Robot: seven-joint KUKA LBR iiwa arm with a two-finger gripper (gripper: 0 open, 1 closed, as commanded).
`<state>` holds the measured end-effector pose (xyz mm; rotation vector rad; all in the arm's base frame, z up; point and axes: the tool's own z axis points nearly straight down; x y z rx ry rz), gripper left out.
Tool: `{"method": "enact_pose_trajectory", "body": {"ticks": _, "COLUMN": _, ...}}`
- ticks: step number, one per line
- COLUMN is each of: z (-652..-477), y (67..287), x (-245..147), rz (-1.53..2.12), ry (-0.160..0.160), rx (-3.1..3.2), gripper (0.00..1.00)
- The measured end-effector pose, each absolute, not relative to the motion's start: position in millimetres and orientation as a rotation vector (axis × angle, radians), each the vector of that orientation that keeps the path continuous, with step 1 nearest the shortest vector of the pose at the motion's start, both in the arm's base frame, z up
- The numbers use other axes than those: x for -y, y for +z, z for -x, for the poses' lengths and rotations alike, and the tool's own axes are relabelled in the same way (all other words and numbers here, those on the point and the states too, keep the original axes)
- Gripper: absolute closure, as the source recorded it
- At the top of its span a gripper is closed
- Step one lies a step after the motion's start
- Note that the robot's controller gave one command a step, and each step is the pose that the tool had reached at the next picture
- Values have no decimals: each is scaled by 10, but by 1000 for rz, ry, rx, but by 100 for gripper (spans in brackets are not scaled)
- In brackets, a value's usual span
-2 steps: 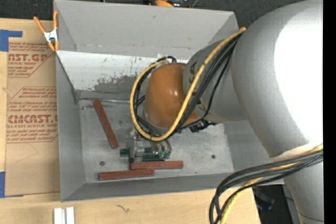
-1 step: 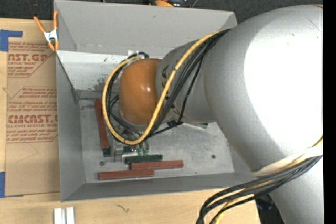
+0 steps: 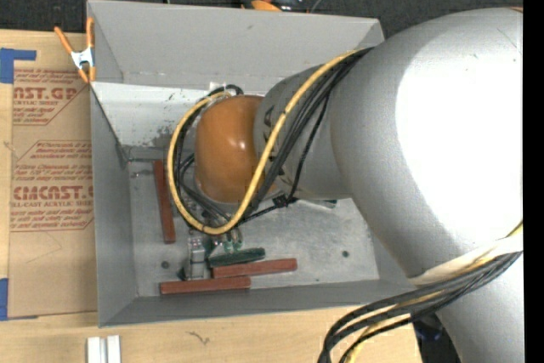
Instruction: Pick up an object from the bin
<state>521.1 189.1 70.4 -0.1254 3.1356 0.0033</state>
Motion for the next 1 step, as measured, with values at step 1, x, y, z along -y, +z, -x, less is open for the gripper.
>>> {"method": "enact_pose_trajectory", "body": {"ticks": 1, "z": -5151, "y": 698, "x": -1458, "rz": 605, "ry": -1, "rx": -3081, "gripper": 0}}
